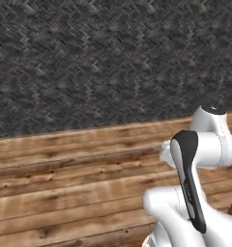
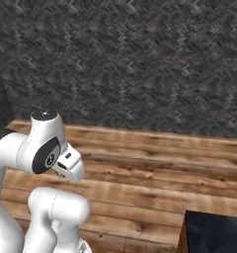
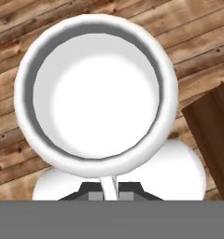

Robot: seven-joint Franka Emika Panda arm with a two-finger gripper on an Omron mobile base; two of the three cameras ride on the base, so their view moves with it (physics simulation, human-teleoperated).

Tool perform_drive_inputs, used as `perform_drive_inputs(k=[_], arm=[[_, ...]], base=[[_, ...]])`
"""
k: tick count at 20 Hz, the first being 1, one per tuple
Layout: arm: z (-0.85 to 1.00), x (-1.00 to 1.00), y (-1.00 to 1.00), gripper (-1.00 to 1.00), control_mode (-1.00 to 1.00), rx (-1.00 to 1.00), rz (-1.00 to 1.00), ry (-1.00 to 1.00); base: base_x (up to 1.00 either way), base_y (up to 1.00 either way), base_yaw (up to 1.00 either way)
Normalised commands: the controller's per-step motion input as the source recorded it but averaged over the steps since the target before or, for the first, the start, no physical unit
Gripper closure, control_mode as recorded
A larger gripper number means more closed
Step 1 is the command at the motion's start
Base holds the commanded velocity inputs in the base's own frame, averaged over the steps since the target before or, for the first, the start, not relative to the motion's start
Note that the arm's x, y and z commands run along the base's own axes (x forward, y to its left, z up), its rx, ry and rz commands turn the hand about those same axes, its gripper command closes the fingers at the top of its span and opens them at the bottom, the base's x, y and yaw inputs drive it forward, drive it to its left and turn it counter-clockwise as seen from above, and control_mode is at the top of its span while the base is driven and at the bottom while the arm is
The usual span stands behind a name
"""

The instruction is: Pick the mug from the counter and place it inside the microwave. Then close the microwave.

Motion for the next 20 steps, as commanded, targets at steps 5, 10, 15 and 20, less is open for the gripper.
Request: perform_drive_inputs(k=[5,10,15,20], arm=[[0.00,0.00,0.00,1.00,1.00,0.00,0.00,0.00],[0.00,0.00,0.00,1.00,1.00,0.00,0.00,0.00],[0.00,0.00,0.00,1.00,1.00,0.00,0.00,0.00],[0.00,0.00,0.00,1.00,1.00,0.00,0.00,0.00]], base=[[1.00,-0.26,0.12],[1.00,-0.04,0.22],[0.49,-0.01,0.61],[0.04,0.00,0.98]])
